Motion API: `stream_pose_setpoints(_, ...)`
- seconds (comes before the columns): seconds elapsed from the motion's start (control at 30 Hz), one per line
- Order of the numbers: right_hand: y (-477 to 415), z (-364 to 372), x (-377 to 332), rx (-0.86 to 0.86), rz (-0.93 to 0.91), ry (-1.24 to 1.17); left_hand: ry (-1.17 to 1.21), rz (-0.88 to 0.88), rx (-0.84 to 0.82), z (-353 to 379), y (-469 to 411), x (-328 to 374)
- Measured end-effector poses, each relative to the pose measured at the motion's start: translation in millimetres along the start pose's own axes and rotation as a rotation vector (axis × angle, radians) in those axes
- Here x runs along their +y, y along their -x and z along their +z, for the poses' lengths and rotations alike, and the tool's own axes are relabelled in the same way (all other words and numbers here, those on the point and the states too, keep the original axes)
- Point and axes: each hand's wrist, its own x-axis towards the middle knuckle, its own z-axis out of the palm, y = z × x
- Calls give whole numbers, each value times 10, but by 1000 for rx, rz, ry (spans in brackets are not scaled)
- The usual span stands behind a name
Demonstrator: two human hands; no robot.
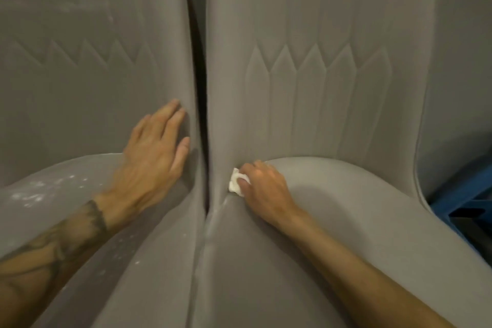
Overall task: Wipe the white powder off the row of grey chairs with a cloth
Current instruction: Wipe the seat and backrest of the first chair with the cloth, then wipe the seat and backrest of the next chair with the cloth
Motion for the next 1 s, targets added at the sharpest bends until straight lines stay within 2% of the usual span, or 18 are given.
stream_pose_setpoints(0.17, 456, -26, -347, 7, -49, -73, 57, -12, -56, -45, 312, -107)
stream_pose_setpoints(0.3, 679, -69, -659, -96, -196, -191, 76, 7, -112, -165, 588, -213)
stream_pose_setpoints(0.33, 612, -77, -682, -36, -174, -208, 79, 8, -127, -213, 670, -246)
stream_pose_setpoints(0.4, 398, -61, -672, 120, -2, -144, 85, 4, -159, -317, 836, -324)
stream_pose_setpoints(0.47, 324, 23, -755, 166, 188, -56, 88, -4, -198, -412, 984, -433)
stream_pose_setpoints(0.5, 359, 106, -858, 161, 220, 1, 88, -10, -222, -438, 1040, -505)
stream_pose_setpoints(0.6, 564, 429, -1288, 134, 116, 90, 104, -25, -303, -475, 1156, -771)
stream_pose_setpoints(0.67, 521, 420, -1549, 56, 81, -9, 114, -53, -334, -492, 1200, -971)
stream_pose_setpoints(0.73, 341, 324, -1701, 39, 133, -93, 125, -77, -354, -516, 1246, -1152)
stream_pose_setpoints(0.8, 181, 287, -1755, 95, 193, -93, 138, -75, -365, -512, 1304, -1354)
stream_pose_setpoints(0.93, 138, 368, -1784, 147, 306, 301, 152, -82, -408, -465, 1372, -1828)
stream_pose_setpoints(1.0, 220, 418, -1780, 138, 286, 342, 184, -101, -440, -448, 1402, -2058)
